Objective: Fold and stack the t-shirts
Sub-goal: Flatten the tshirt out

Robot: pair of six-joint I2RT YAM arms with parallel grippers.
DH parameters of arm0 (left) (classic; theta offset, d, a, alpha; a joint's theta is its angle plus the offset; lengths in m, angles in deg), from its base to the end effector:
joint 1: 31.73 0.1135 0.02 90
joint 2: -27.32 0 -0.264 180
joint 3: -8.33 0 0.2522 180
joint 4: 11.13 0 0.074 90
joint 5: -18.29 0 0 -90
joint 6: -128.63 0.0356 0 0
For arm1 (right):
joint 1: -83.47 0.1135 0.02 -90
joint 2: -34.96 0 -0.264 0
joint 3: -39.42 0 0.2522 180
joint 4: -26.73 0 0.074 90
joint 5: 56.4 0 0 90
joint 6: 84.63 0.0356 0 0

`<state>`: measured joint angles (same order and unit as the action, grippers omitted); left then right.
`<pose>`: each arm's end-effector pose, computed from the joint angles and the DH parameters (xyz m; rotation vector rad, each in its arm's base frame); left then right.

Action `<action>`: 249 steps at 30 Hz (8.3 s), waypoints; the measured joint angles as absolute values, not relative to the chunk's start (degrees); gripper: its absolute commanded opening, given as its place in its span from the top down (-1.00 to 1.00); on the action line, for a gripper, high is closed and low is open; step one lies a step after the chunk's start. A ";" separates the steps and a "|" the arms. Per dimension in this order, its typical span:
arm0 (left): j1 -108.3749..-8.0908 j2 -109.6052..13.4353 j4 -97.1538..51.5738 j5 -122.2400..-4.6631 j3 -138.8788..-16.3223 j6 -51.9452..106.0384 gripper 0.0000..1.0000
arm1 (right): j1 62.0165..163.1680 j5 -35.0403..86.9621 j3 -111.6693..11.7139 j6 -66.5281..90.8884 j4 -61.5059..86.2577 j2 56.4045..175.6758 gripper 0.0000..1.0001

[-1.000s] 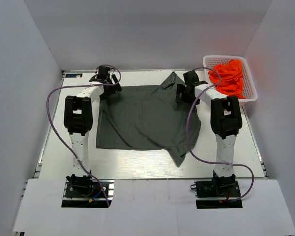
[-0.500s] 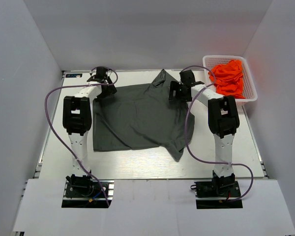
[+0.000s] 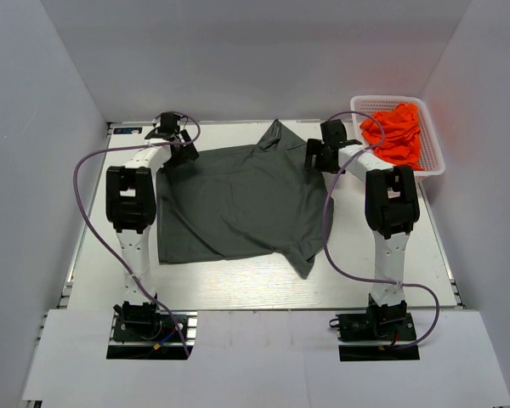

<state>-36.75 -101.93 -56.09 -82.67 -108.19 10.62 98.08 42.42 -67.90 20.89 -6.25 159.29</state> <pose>0.4900 -0.0362 0.1703 -0.5773 2.4834 0.0246 0.4661 0.1159 0.1741 0.0875 2.4283 0.0490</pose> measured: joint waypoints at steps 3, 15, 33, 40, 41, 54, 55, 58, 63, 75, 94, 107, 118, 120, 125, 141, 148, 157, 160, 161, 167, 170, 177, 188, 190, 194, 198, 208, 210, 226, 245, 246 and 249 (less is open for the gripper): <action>-36.66 -102.76 -56.38 -81.17 -111.95 11.67 -1.00 | 98.01 41.74 -67.92 19.17 -6.21 159.18 -0.81; -37.69 -84.90 -55.24 -74.32 -97.20 11.84 -1.00 | 99.80 33.24 -50.44 17.88 -4.92 133.20 -0.81; -38.08 -54.22 -62.17 -70.63 -52.19 -1.51 -1.00 | 99.56 36.80 -19.53 28.83 -8.94 117.61 -0.49; -38.08 -54.26 -65.32 -76.03 -52.02 -6.48 -0.88 | 99.56 32.98 -21.39 29.46 -4.96 122.00 -0.45; -37.93 -54.24 -66.43 -77.38 -52.35 -7.26 -0.85 | 99.56 32.85 -21.46 29.53 -4.59 122.38 -0.39; -37.12 -60.88 -77.62 -88.27 -53.66 -20.68 1.00 | 99.56 33.70 -24.95 33.38 -2.97 127.62 -0.07; -37.12 -61.84 -77.60 -88.16 -54.25 -20.81 1.00 | 99.56 34.01 -25.17 33.57 -3.04 127.77 0.02; -37.16 -63.55 -80.03 -88.62 -55.93 -21.38 1.00 | 99.56 34.84 -25.57 33.86 -3.26 128.39 0.44; -37.21 -61.76 -87.24 -91.11 -60.85 -22.54 1.00 | 99.56 34.95 -25.67 34.51 -3.56 128.65 0.80; -37.41 -53.25 -94.74 -81.76 -49.27 -21.69 -0.10 | 99.56 35.03 -25.67 34.88 -4.72 128.67 1.00; -37.93 -66.11 -84.22 -82.46 -78.82 -11.37 -0.98 | 101.07 35.27 -31.55 31.47 -10.99 125.87 1.00; -37.51 -82.00 -77.32 -80.16 -83.87 -7.72 -0.98 | 122.18 31.23 -47.84 34.25 -12.87 137.76 0.33; -36.92 -85.62 -75.72 -79.35 -84.30 -7.46 -0.98 | 128.68 33.74 -46.70 35.01 -16.24 135.27 -0.40; -36.92 -85.69 -75.74 -79.37 -84.37 -7.42 -0.98 | 127.78 35.14 -44.97 34.97 -16.52 131.38 -0.44; -36.92 -85.84 -75.79 -79.42 -84.59 -7.28 -0.98 | 124.06 37.37 -39.12 34.97 -16.98 123.29 -0.36; -36.95 -89.23 -76.88 -80.09 -89.61 -7.04 -0.98 | 114.64 30.73 -24.28 20.15 -15.83 122.53 1.00; -36.95 -92.64 -77.30 -81.14 -94.82 -6.76 -0.98 | 114.56 35.25 -26.07 25.31 -20.94 121.17 1.00; -37.01 -94.08 -77.38 -82.24 -97.09 -6.65 -0.98 | 112.15 45.66 -22.09 47.89 -37.16 108.78 1.00; -37.10 -94.26 -77.54 -82.46 -97.46 -6.65 -0.98 | 111.15 45.94 -16.54 56.43 -41.70 103.82 0.89; -37.12 -94.30 -77.58 -82.50 -97.50 -6.63 -0.98 | 110.93 45.92 -15.23 58.93 -43.04 102.09 0.78; -37.10 -94.78 -77.56 -82.35 -98.25 -6.08 -0.98 | 110.03 49.15 -15.73 62.51 -47.76 95.30 -0.81; -37.10 -94.85 -77.16 -81.95 -98.47 -4.71 -0.98 | 110.01 49.79 -21.78 57.00 -46.05 99.10 -0.81; -37.67 -94.85 -75.59 -81.67 -99.78 -0.27 -0.98 | 110.67 43.49 -37.78 40.50 -29.40 114.53 -0.81; -36.71 -89.80 -78.34 -89.97 -98.03 0.65 -0.98 | 111.28 36.02 -63.16 27.95 -16.48 146.27 -0.81; -36.36 -89.82 -78.89 -91.15 -97.74 0.34 -0.98 | 111.23 35.49 -67.68 26.47 -15.58 151.12 -0.81; -35.42 -90.37 -78.00 -92.44 -97.68 0.10 -0.98 | 111.10 34.88 -74.44 24.28 -14.30 158.40 -0.81; -34.52 -94.06 -76.29 -92.79 -99.30 1.02 -0.98 | 110.40 34.42 -77.58 23.91 -13.51 162.99 -0.81; -34.06 -102.69 -68.01 -87.02 -110.03 10.05 -0.98 | 102.91 31.73 -80.23 28.17 -12.33 166.70 -0.81; -34.32 -104.20 -65.69 -84.68 -111.89 12.78 -0.98 | 100.66 31.56 -81.87 27.93 -12.66 167.69 -0.81; -35.61 -116.42 -56.84 -71.44 -133.22 22.55 -0.98 | 94.23 29.85 -99.31 14.51 -15.37 177.19 -0.81; -33.49 -65.04 -70.02 -81.38 -74.77 -2.58 -0.98 | 103.10 31.16 -30.33 27.39 -6.38 118.46 -0.81; -33.51 -64.60 -69.84 -81.25 -71.25 -3.48 -0.98 | 103.04 31.41 -27.66 28.33 -7.78 116.54 -0.81; -33.56 -63.31 -71.22 -80.90 -62.49 -5.93 -0.94 | 103.10 32.72 -21.72 31.23 -10.40 110.81 -0.81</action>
